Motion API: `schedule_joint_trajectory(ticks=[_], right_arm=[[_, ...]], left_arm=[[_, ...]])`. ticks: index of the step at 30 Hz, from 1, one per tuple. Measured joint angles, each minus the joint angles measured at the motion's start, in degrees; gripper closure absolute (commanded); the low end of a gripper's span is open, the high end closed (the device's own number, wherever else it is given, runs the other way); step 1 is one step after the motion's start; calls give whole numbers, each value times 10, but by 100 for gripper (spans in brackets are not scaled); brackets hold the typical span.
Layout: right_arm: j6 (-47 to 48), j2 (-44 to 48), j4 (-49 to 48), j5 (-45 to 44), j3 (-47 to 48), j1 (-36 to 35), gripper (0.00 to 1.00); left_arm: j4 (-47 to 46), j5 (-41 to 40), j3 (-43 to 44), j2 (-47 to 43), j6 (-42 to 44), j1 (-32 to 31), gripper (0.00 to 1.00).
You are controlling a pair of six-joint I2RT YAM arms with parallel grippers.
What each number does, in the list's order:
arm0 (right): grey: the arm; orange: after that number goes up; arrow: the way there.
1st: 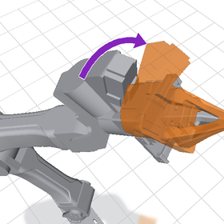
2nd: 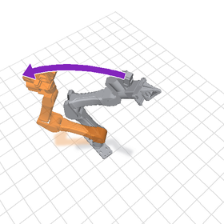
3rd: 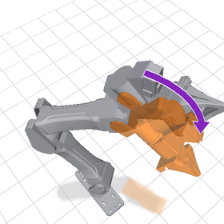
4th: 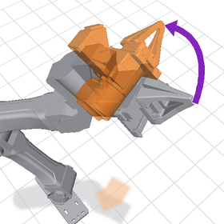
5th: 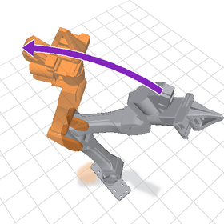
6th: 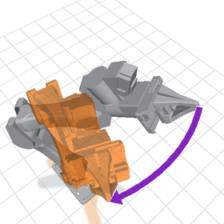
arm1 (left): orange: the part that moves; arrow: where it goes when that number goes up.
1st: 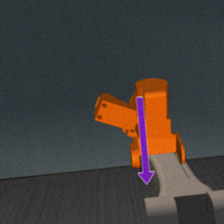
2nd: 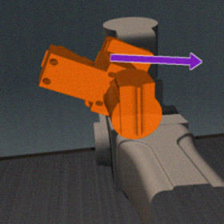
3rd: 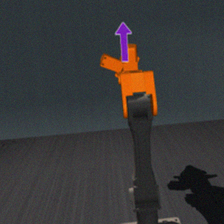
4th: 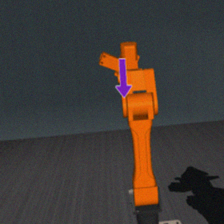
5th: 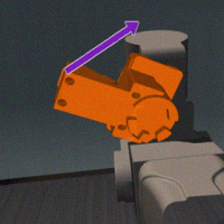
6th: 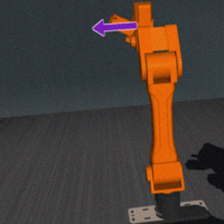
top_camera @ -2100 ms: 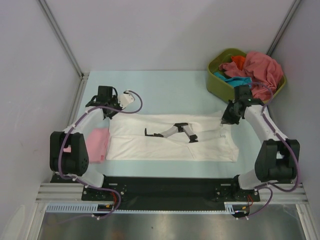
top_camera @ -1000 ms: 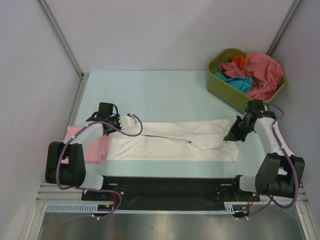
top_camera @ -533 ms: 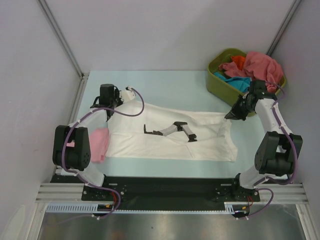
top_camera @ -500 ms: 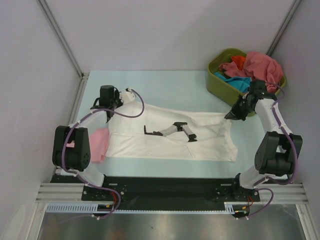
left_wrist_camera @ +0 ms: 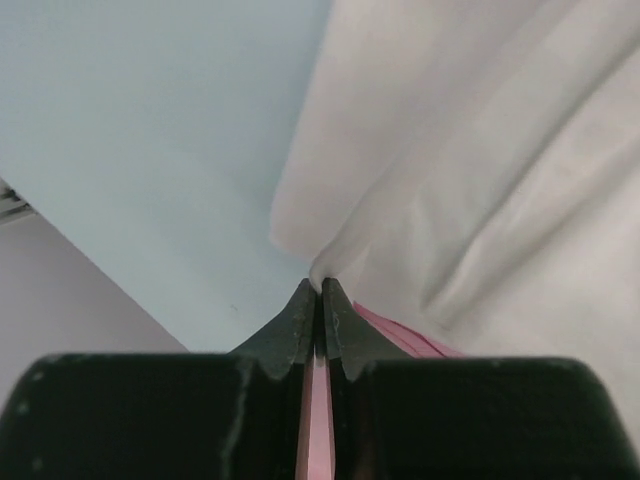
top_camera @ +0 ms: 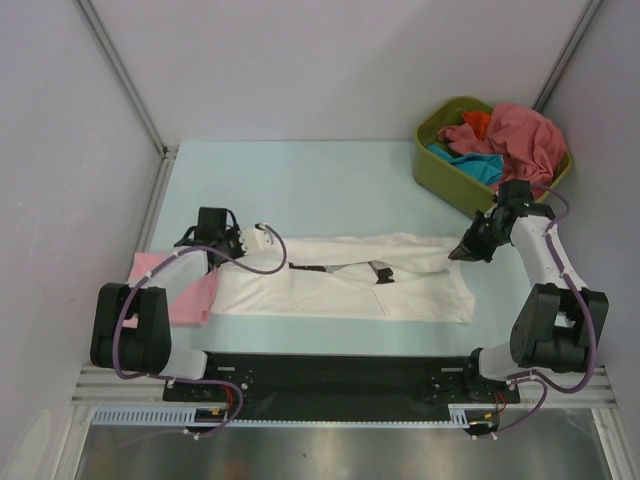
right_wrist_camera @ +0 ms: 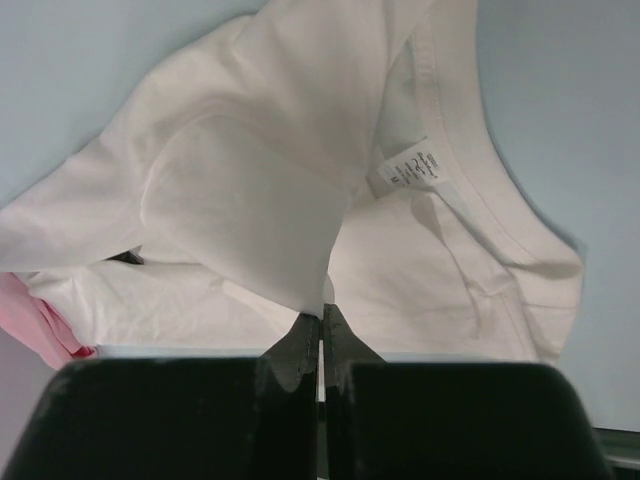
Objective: Fold and stack the t-shirts
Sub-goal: Fold the tshirt
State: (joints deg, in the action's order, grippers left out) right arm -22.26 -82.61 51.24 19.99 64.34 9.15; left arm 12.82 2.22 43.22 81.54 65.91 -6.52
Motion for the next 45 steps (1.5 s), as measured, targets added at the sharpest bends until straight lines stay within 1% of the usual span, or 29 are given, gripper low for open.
schedule_joint_trajectory(ticks=[4,6,7,8,9,10,11,12,13,15,16,18,19,22,25,27,30,33,36,37,40,42,45], right_arm=[[1,2,1,0,-13,1,100],[1,2,2,0,-14,1,100],[1,2,2,0,-14,1,100],[1,2,2,0,-14,1,100],[1,2,2,0,-14,1,100],[1,2,2,0,-14,1,100],[1,2,2,0,-14,1,100],[1,2,2,0,-14,1,100],[1,2,2,1,-14,1,100],[1,2,1,1,-14,1,100],[1,2,1,2,-14,1,100],[1,2,-2,5,-14,1,100],[0,2,-4,6,-14,1,100],[-8,-1,-21,10,-14,1,100],[-32,-12,-54,10,-14,1,100],[-60,-18,-90,5,-14,1,100],[-113,-19,-151,-10,-17,0,100],[-162,-19,-209,-31,-20,-3,100],[-200,-21,-252,-64,-22,-9,100],[-210,-23,-264,-73,-23,-12,100],[-231,-34,-293,-89,-31,-15,100],[-237,-44,-302,-97,-37,-19,100],[-242,-56,-310,-106,-45,-25,100]], left_arm=[[30,10,-21,-4,16,0,89],[39,10,-30,-4,21,0,84],[45,10,-31,-4,23,0,72],[49,10,-31,-4,26,0,64],[54,11,-31,-4,30,0,60],[62,13,-30,-4,33,0,52],[74,15,-26,-4,38,0,49],[91,19,-20,-3,41,2,48],[107,26,-11,-3,44,2,37],[145,36,17,-2,50,3,35],[161,45,35,-2,48,3,29],[188,65,79,-1,39,2,28],[194,74,103,-1,28,-2,29],[179,73,153,-1,-7,-38,34],[157,70,182,14,-45,-121,37],[153,73,206,41,-67,-172,39],[148,78,253,101,-106,-243,42],[132,81,291,152,-131,-298,44],[111,84,304,188,-145,-354,44],[102,86,305,198,-150,-372,41],[73,89,310,231,-158,-413,38],[39,89,319,261,-164,-433,38],[-15,86,345,309,-172,-444,39]])
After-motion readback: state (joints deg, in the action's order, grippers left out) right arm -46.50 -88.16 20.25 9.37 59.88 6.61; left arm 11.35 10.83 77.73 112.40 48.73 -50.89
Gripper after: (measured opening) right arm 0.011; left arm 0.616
